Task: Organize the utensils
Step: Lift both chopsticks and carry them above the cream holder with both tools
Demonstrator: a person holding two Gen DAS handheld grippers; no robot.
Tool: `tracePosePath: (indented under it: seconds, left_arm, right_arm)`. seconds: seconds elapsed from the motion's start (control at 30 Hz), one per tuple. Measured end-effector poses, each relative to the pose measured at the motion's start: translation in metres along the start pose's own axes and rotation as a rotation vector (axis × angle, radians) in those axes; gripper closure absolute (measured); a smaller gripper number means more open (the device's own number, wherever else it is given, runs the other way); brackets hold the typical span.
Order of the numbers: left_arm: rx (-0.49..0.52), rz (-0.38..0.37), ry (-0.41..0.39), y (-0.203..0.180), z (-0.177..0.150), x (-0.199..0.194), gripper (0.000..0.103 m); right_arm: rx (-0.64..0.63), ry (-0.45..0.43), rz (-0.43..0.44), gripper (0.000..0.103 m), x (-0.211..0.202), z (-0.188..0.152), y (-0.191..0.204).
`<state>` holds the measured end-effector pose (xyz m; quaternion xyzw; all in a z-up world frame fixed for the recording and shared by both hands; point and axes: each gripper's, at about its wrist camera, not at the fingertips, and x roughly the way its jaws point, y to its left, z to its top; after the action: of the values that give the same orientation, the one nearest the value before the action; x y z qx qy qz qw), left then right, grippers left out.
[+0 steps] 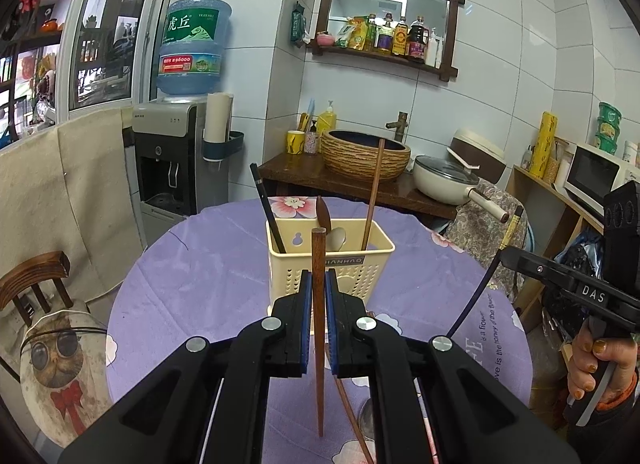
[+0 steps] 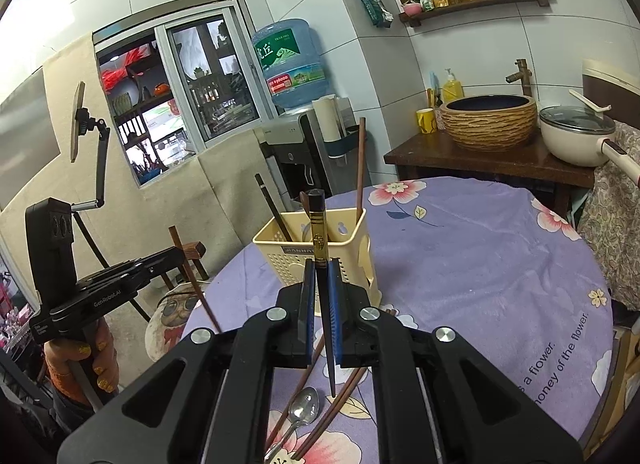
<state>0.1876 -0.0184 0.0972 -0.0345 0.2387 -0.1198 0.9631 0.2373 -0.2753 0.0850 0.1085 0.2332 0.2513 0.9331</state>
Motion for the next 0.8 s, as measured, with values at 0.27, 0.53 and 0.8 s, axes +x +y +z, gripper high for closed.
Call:
tracePosePath:
  seconds: [0.27,0.53,0.8]
  left_arm:
    - [0.029,-0.043,-0.012,-0.004,0.022,-0.004,0.096]
    - [0.071,-0.082,-0.059,-0.010,0.063,-0.019,0.096]
    - [0.068,-0.048,-0.177,-0.012,0.137,-0.035,0.096]
  right_arm:
    - [-0.017,0.004,0.029,0.096,0.005,0.022,0.004]
    - [-0.036,-0.004,0.055,0.096,0.012,0.061,0.013]
    - [-0.062,-0.081,0.048,0.096,0.016,0.133,0.033]
